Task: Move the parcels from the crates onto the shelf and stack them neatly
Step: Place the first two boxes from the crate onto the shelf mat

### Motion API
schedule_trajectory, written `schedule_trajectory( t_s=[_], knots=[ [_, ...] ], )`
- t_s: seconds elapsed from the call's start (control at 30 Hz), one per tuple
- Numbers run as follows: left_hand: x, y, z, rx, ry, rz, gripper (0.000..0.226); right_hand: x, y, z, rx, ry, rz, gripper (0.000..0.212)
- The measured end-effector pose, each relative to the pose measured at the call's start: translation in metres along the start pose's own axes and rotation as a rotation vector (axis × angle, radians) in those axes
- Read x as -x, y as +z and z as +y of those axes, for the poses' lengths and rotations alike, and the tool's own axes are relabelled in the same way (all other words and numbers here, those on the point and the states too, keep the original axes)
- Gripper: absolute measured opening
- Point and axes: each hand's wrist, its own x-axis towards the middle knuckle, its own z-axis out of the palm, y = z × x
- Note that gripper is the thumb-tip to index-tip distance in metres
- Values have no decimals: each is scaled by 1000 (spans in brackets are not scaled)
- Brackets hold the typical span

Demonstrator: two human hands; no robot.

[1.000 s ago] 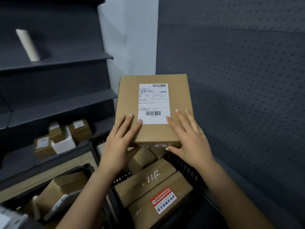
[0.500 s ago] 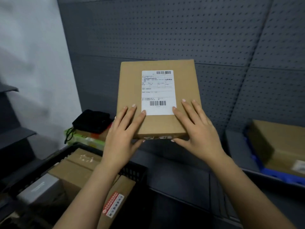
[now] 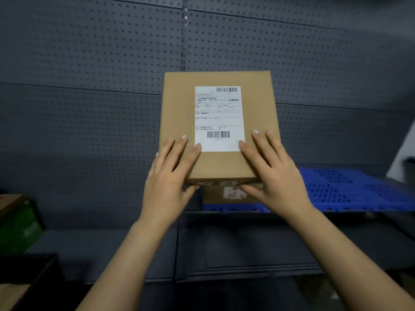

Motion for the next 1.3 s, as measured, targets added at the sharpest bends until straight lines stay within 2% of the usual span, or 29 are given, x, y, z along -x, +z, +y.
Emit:
schedule_trajectory(
  t_s=[0.2,0.43,0.67,0.9,1.03,1.3],
  knots=[
    [-33,70,107,119,42,-49,95,55,-43,110,90,74,-42,92],
    [-66,144,175,210,110,-121,96,98,-51,199,89,184,-95,93],
    [-98,216,210,257,136,-233,93,116,-36,271,30,338,-202,98],
    [-124,277,225,216,125,-301,90,109,-8,337,-27,361,-320,96],
    [-120,311,225,134,98,-396,88,116,26,368,-106,354,-433,97],
    [-90,368,234,33,-81,-600,85,143,108,420,-262,226,-673,100]
  ],
)
